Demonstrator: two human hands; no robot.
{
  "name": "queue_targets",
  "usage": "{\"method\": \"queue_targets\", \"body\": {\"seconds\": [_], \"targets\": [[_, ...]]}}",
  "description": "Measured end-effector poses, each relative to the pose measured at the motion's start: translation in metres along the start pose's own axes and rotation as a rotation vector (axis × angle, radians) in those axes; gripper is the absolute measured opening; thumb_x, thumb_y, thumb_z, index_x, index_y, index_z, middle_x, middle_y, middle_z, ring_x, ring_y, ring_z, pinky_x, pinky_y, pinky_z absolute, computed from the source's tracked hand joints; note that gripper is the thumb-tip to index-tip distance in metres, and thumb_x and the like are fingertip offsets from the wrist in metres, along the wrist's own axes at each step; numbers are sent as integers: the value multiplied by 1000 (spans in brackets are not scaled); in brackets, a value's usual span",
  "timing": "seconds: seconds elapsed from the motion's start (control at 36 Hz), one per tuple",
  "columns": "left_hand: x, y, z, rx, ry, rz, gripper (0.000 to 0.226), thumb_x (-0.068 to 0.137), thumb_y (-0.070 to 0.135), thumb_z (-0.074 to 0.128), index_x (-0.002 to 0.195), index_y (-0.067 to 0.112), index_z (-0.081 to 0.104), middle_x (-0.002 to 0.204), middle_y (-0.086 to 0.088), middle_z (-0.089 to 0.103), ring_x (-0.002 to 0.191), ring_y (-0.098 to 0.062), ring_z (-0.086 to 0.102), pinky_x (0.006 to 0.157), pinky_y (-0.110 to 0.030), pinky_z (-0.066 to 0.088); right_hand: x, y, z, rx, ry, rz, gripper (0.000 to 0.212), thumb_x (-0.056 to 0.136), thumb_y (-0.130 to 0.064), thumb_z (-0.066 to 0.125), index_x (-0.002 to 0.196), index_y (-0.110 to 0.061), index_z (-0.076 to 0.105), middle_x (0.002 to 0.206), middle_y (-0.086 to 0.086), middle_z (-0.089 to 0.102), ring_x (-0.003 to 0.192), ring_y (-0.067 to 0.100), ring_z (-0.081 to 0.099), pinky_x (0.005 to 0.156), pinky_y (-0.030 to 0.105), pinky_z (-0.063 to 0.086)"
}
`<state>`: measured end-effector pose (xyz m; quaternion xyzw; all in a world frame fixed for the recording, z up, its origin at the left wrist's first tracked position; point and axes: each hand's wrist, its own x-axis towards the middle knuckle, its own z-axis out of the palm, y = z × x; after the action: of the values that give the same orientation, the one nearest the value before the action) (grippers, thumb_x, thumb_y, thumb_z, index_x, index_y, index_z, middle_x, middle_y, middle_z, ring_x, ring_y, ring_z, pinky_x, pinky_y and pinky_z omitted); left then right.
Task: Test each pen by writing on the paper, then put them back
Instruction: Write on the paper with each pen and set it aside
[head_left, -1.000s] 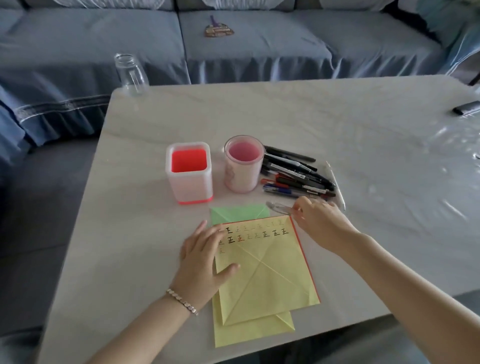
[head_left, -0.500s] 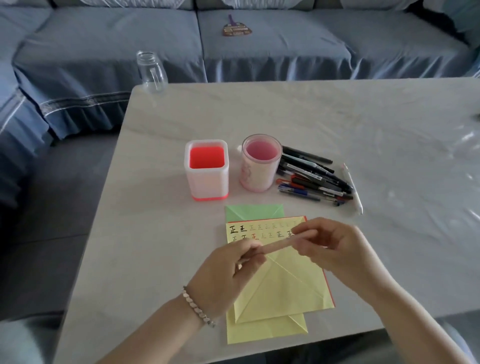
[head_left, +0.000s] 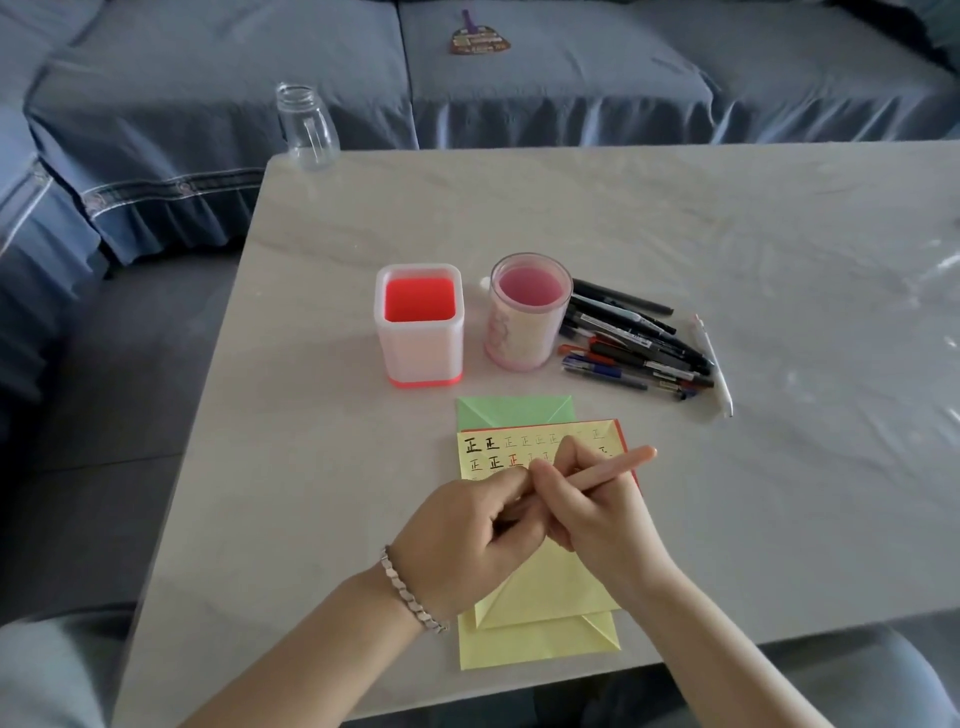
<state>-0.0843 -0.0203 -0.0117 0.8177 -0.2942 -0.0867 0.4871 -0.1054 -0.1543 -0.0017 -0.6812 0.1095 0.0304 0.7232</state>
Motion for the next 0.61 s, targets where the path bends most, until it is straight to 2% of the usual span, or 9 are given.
{"method": "queue_targets", "body": {"seconds": [0.11,0.17,0.25,0.31,0.39,0.47,0.53,0.56,0.61], "targets": [[0,-3,-4,11,-77,7,34,91,45,49,98,16,66,46,18,45,39,-7,38,46,-7,26,-3,2,-8,-75,-53,-121,31,79,-17,57,59,-12,33,38,-5,40,37,9,34,41,16,30],[-1,-3,-5,-5,-101,-23,34,88,46,46,104,22,64,43,17,44,38,-9,36,45,-9,26,-3,1,-10,-119,-72,-141,29,79,-15,55,59,-13,34,37,-7,40,37,8,34,41,16,30],[0,-4,-5,71,-93,-107,38,79,58,43,89,24,56,42,9,38,41,-8,39,46,-16,28,-2,-1,-12,-23,32,-120,34,84,-5,58,60,-10,35,38,-7,38,36,9,32,40,15,28],[1,-12,-7,195,-58,-207,34,76,61,51,75,27,45,48,11,37,47,-2,44,49,-16,31,1,-2,-16,44,150,-100,32,90,-1,52,63,-9,37,38,-3,36,36,10,30,40,17,25],[-1,-28,-11,329,54,-275,39,81,43,63,64,29,31,55,12,38,55,-1,45,52,-17,30,5,-2,-24,72,229,-58,19,92,-6,47,75,-9,41,40,-2,37,39,10,30,42,18,25],[-7,-49,-6,400,164,-185,36,79,38,63,66,27,31,63,15,39,57,-3,39,57,-14,31,6,2,-28,83,239,-20,14,93,-8,46,80,-9,48,42,-1,42,41,10,34,42,16,28],[-11,-62,1,452,234,-97,28,72,44,55,71,22,37,73,10,48,70,-11,46,68,-21,37,6,4,-29,75,239,-9,17,93,-9,46,79,-8,55,43,0,46,43,10,38,44,16,30],[-14,-68,5,460,240,-77,28,70,45,53,74,22,37,83,5,56,83,-14,49,77,-23,37,6,6,-29,71,237,-10,18,93,-10,48,78,-7,58,44,1,47,44,11,39,44,17,32],[-18,-78,13,441,236,-57,30,70,44,53,74,24,32,108,-4,62,111,-18,45,95,-24,28,6,9,-28,69,228,-8,20,92,-12,50,77,-6,62,46,3,50,45,12,42,45,18,34]]}}
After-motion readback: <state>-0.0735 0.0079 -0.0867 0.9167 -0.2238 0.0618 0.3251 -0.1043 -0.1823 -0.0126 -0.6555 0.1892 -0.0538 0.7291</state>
